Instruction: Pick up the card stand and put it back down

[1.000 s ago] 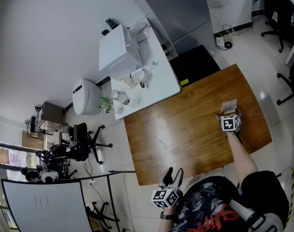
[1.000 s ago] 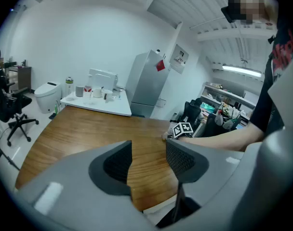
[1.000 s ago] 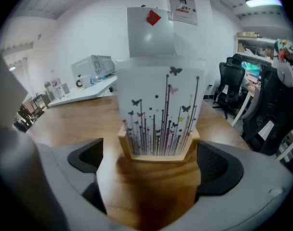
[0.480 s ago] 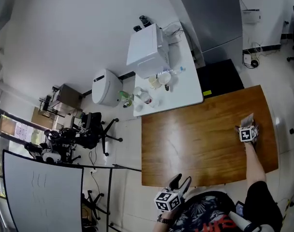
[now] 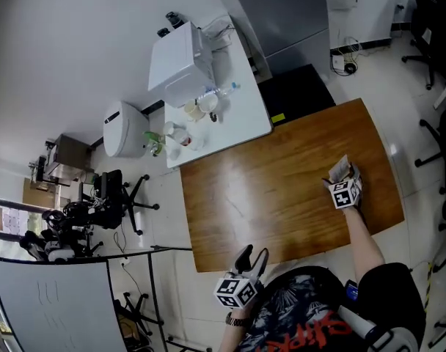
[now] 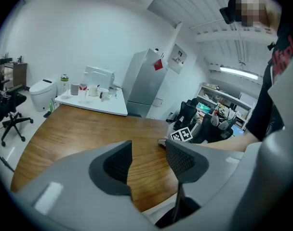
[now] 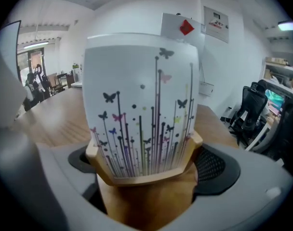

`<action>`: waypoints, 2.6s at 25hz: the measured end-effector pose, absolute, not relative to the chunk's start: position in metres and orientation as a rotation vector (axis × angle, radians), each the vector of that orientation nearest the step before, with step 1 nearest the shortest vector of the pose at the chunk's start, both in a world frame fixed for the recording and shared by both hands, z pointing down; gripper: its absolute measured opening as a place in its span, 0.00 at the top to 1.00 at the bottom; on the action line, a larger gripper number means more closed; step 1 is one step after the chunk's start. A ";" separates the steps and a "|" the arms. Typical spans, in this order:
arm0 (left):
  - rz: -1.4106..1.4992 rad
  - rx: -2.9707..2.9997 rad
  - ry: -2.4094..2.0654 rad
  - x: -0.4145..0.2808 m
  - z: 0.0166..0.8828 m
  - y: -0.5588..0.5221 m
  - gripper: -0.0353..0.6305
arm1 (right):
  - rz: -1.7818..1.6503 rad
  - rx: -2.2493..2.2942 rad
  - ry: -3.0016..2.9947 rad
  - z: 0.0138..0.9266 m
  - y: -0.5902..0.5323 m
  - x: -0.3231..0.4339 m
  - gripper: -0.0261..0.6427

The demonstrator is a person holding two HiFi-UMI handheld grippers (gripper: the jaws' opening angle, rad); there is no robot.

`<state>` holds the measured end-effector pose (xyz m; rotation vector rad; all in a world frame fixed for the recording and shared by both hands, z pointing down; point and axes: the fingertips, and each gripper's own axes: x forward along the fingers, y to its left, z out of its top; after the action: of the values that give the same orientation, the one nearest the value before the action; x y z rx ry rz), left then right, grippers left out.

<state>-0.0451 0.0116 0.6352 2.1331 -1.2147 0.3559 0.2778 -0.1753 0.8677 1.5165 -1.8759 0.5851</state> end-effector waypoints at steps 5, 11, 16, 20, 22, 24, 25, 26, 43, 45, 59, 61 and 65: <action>0.359 2.196 -1.130 -0.028 0.632 0.011 0.61 | 0.617 1.714 -1.812 0.798 -0.095 0.269 0.11; 0.289 2.309 -1.025 0.005 0.612 0.004 0.61 | 0.581 1.866 -1.867 0.682 -0.030 0.271 0.11; 0.295 2.431 -0.893 0.014 0.592 0.004 0.61 | 0.487 1.931 -1.879 0.625 -0.005 0.269 0.11; 0.280 2.465 -0.883 0.015 0.586 -0.002 0.61 | 0.417 1.939 -1.866 0.601 -0.004 0.265 0.11; 0.245 2.455 -0.894 0.013 0.583 -0.001 0.61 | 0.409 1.942 -1.858 0.599 0.000 0.266 0.11; 0.225 2.454 -0.917 0.006 0.578 0.002 0.61 | 0.429 1.949 -1.864 0.595 0.005 0.260 0.11; 0.231 2.464 -0.932 0.002 0.576 0.003 0.61 | 0.435 1.951 -1.870 0.592 0.007 0.256 0.11; 0.244 2.478 -0.949 -0.003 0.573 0.004 0.61 | 0.437 1.953 -1.877 0.588 0.009 0.252 0.11; 0.182 2.403 -1.168 -0.072 0.570 -0.009 0.62 | 0.380 1.676 -2.172 0.571 -0.019 0.136 0.11; 0.170 2.373 -1.234 -0.094 0.570 -0.006 0.62 | 0.376 1.577 -2.251 0.575 -0.026 0.095 0.11; 0.181 1.999 -1.746 -0.299 0.591 0.100 0.62 | 0.352 0.943 -2.329 0.790 -0.079 -0.176 0.11; 0.221 1.918 -1.819 -0.322 0.594 0.128 0.62 | 0.379 0.917 -2.265 0.831 -0.089 -0.193 0.11; 0.269 1.795 -1.889 -0.346 0.607 0.160 0.62 | 0.384 1.009 -2.189 0.869 -0.137 -0.210 0.11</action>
<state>-0.3456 0.1597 0.6070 1.7954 -1.8894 0.2695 -0.2102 -0.1370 0.8690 1.0088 -2.1892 0.3835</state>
